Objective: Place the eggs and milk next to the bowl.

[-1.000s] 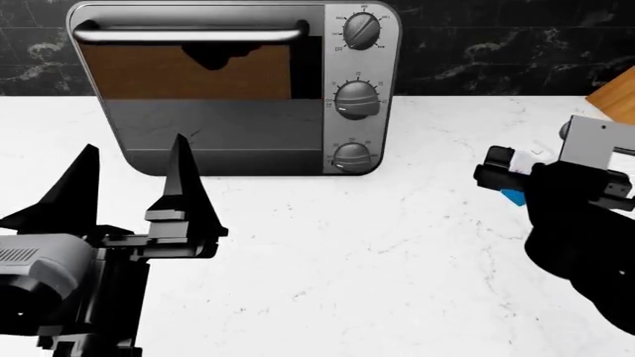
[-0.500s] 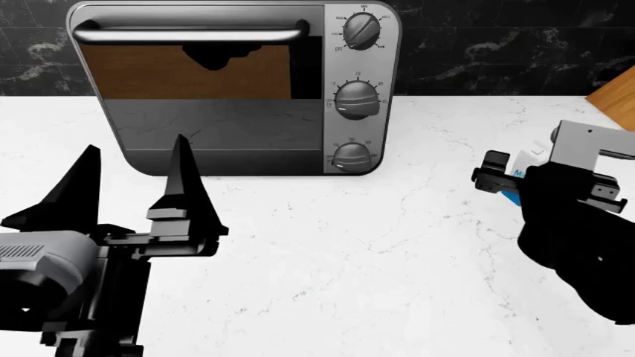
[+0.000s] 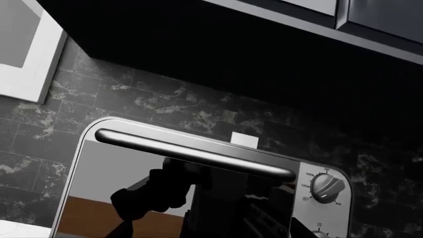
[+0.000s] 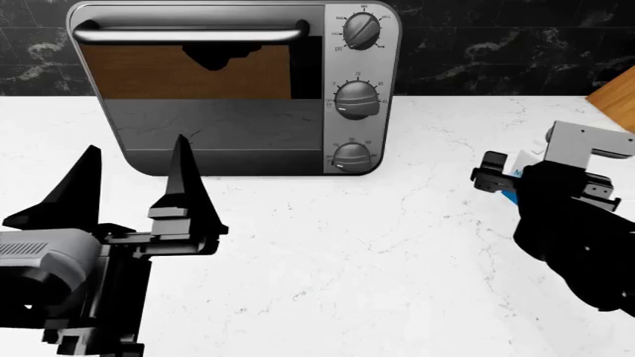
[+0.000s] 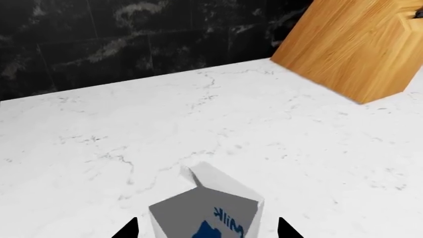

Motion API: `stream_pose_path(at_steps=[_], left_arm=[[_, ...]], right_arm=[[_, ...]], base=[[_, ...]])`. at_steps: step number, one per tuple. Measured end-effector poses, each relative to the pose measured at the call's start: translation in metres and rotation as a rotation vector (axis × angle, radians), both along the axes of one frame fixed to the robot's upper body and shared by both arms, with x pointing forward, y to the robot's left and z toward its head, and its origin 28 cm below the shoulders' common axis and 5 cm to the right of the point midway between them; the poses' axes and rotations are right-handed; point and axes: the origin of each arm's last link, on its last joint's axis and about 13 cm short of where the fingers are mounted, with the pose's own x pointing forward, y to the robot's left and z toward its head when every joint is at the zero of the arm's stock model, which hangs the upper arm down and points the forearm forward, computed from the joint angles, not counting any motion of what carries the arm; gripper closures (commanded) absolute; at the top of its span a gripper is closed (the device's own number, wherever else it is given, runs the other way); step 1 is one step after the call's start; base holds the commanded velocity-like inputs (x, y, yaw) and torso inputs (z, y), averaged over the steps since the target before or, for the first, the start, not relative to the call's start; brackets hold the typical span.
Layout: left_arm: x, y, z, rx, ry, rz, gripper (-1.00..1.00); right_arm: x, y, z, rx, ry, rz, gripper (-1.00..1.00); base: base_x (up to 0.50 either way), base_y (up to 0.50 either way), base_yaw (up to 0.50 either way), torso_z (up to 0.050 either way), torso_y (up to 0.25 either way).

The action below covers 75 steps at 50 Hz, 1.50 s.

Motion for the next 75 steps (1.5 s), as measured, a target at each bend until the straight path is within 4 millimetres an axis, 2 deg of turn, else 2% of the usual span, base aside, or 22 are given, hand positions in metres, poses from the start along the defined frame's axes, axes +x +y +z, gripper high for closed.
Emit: stream_pose_path(at_steps=[23, 24, 39, 49, 56, 67, 75], left_arm=[[0.002, 0.000, -0.003, 0.005, 0.009, 0.008, -1.00], [0.003, 0.000, -0.003, 0.006, 0.010, 0.008, -1.00], [0.003, 0.000, -0.003, 0.006, 0.012, 0.009, -1.00], [0.003, 0.001, -0.002, 0.004, 0.008, 0.008, -1.00], [0.001, 0.001, 0.000, 0.002, 0.001, 0.006, -1.00], [-0.003, 0.001, 0.003, 0.000, -0.013, -0.005, -1.00], [-0.006, 0.001, 0.005, -0.005, -0.024, -0.007, -1.00]], right_arm=[[0.009, -0.001, -0.007, -0.002, 0.019, 0.017, -1.00], [0.009, -0.001, -0.007, -0.002, 0.020, 0.017, 1.00], [0.006, -0.005, -0.007, -0.008, 0.021, -0.001, 1.00], [-0.007, -0.002, -0.004, -0.021, 0.021, 0.007, 1.00], [-0.025, 0.004, 0.009, -0.047, -0.023, 0.039, 1.00], [-0.065, 0.020, 0.037, -0.121, -0.131, 0.092, 1.00], [-0.095, 0.032, 0.044, -0.163, -0.222, 0.125, 1.00]], base=[[0.00, 0.00, 0.00, 0.000, 0.000], [0.00, 0.00, 0.00, 0.000, 0.000], [0.00, 0.00, 0.00, 0.000, 0.000], [0.00, 0.00, 0.00, 0.000, 0.000], [0.00, 0.00, 0.00, 0.000, 0.000], [0.00, 0.00, 0.00, 0.000, 0.002], [0.00, 0.00, 0.00, 0.000, 0.001]])
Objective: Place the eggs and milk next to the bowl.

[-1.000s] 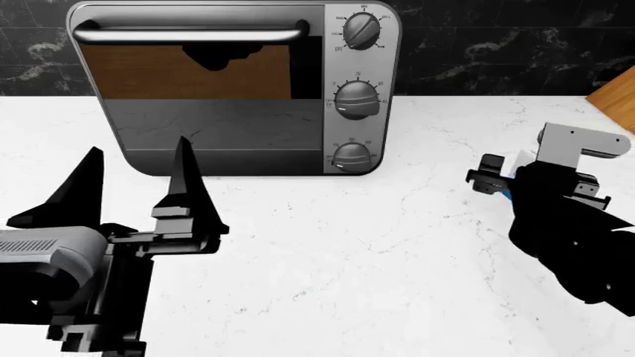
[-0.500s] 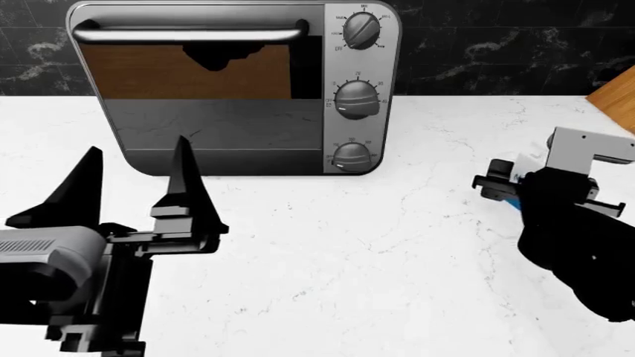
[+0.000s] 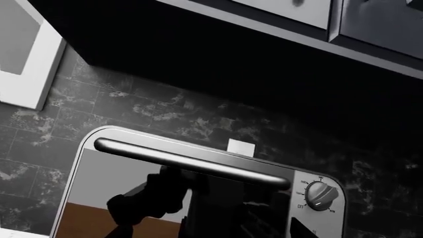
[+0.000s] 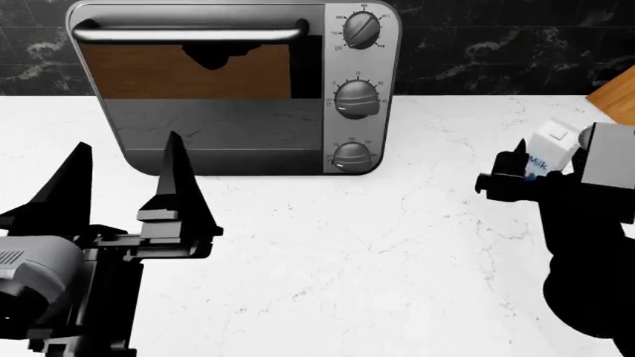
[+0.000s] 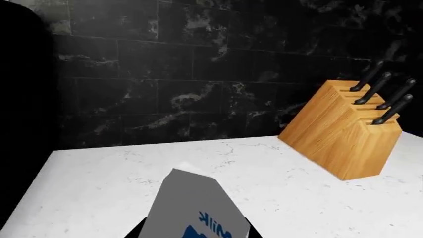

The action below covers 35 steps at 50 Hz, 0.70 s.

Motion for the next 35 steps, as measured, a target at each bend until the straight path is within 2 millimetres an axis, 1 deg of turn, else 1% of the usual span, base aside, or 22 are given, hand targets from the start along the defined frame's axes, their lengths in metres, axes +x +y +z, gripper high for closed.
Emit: stream_pose_path(at_steps=[8, 14, 28, 35], left_arm=[[-0.002, 0.000, 0.002, -0.003, -0.010, -0.001, -1.00], [-0.004, 0.000, 0.004, -0.004, -0.018, -0.001, -1.00], [-0.006, 0.000, 0.007, -0.006, -0.030, 0.004, -1.00], [-0.007, 0.001, 0.007, -0.009, -0.034, 0.006, -1.00]], right_arm=[[-0.024, 0.011, 0.003, -0.034, -0.077, 0.038, 1.00], [-0.039, 0.018, 0.003, -0.052, -0.127, 0.066, 1.00], [-0.072, 0.028, 0.006, -0.086, -0.230, 0.089, 1.00], [-0.084, 0.031, 0.009, -0.097, -0.271, 0.097, 1.00]], base=[[0.00, 0.00, 0.00, 0.000, 0.001], [0.00, 0.00, 0.00, 0.000, 0.000], [0.00, 0.00, 0.00, 0.001, 0.001], [0.00, 0.00, 0.00, 0.000, 0.000]])
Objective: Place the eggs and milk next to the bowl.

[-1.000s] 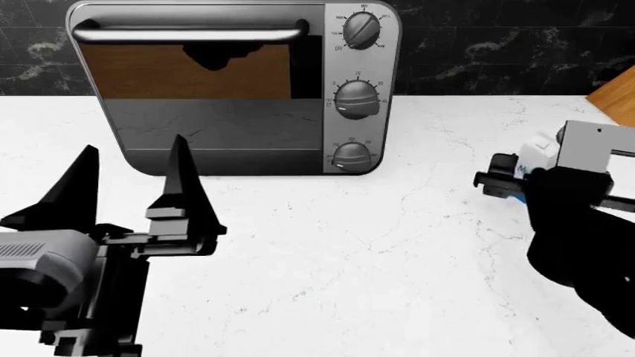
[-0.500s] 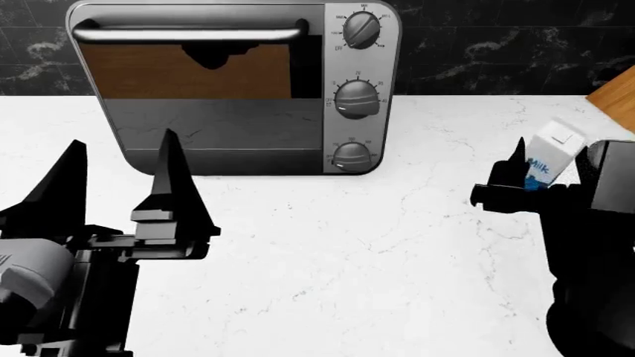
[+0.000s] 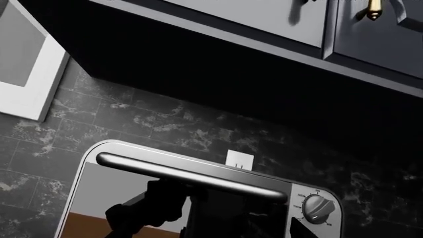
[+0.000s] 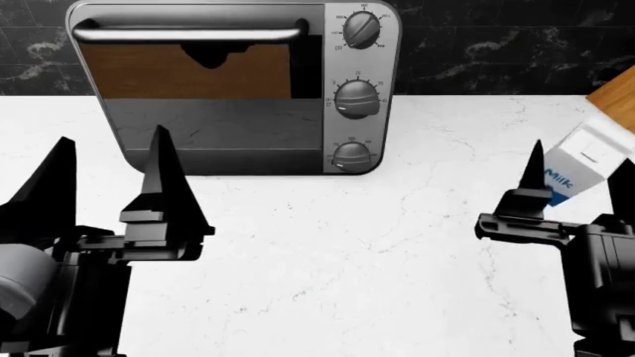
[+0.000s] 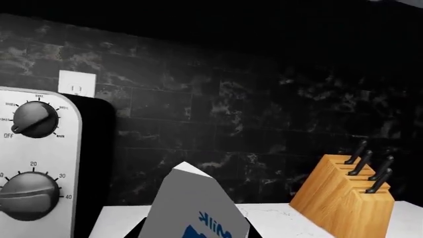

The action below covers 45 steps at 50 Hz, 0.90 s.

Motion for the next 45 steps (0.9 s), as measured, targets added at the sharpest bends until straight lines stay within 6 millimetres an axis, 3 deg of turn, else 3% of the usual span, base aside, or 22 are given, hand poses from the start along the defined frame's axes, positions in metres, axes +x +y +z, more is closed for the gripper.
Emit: stream_pose_path(at_steps=[15, 45], left_arm=[[-0.0001, 0.0001, -0.0002, -0.002, 0.001, 0.001, -1.00], [0.0007, 0.0010, -0.0015, -0.003, 0.005, 0.004, -1.00]], right_arm=[[-0.0092, 0.0017, -0.0004, -0.017, -0.029, 0.013, 1.00], [-0.0096, 0.0046, -0.0036, -0.052, -0.021, 0.036, 1.00]], base=[[0.00, 0.03, 0.00, 0.001, 0.001], [0.00, 0.41, 0.00, 0.001, 0.001]])
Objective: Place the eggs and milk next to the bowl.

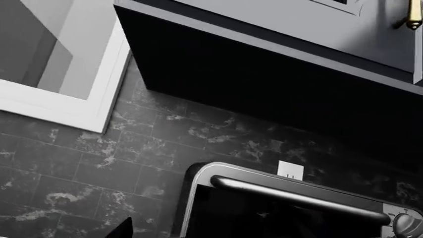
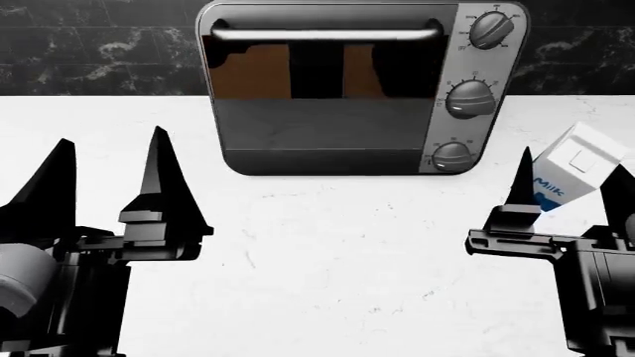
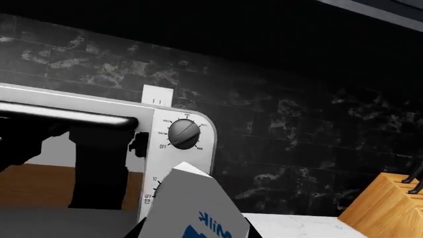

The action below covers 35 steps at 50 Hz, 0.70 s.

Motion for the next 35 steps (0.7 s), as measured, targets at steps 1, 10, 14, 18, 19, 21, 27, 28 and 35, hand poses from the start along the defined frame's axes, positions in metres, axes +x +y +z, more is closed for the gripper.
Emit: stream_pose_path(at_steps=[1, 10, 14, 18, 19, 21, 27, 28, 35], left_arm=[[0.0000, 0.0000, 0.0000, 0.000, 0.000, 0.000, -1.00], [0.0002, 0.0003, -0.0001, -0.001, 0.001, 0.000, -1.00], [0.0004, 0.0003, 0.0000, -0.001, 0.001, 0.000, -1.00], [0.0005, 0.0003, 0.0000, -0.001, 0.001, 0.001, -1.00], [0.0006, 0.0003, -0.0001, -0.001, 0.001, 0.001, -1.00], [0.0007, 0.0003, -0.0001, -0.001, 0.001, 0.001, -1.00], [0.0011, 0.0003, -0.0006, -0.001, 0.003, 0.002, -1.00], [0.0012, 0.0004, -0.0006, -0.001, 0.003, 0.002, -1.00], [0.0015, 0.0004, -0.0010, -0.001, 0.004, 0.002, -1.00]], right_arm=[[0.0000, 0.0000, 0.0000, 0.000, 0.000, 0.000, 1.00], [0.0003, 0.0003, 0.0000, -0.002, -0.001, 0.000, 1.00], [0.0004, 0.0003, 0.0000, -0.002, -0.001, 0.001, 1.00], [0.0006, 0.0003, -0.0002, -0.003, 0.000, 0.001, 1.00], [0.0007, 0.0003, -0.0002, -0.003, 0.000, 0.001, 1.00], [0.0008, 0.0003, -0.0003, -0.003, 0.000, 0.001, 1.00], [0.0014, 0.0004, -0.0007, -0.004, 0.001, 0.002, 1.00], [0.0015, 0.0004, -0.0008, -0.004, 0.002, 0.002, 1.00], [0.0021, 0.0004, -0.0012, -0.004, 0.003, 0.002, 1.00]], base=[[0.00, 0.44, 0.00, 0.000, 0.000], [0.00, 0.44, 0.00, 0.000, 0.001], [0.00, 0.44, 0.00, 0.000, 0.000], [0.00, 0.44, 0.00, 0.003, 0.003], [0.00, 0.44, 0.00, 0.000, 0.000], [0.00, 0.44, 0.00, 0.000, 0.000], [0.00, 0.44, 0.00, 0.000, 0.002], [0.00, 0.45, 0.00, 0.000, 0.000], [0.00, 0.44, 0.00, 0.001, 0.000]])
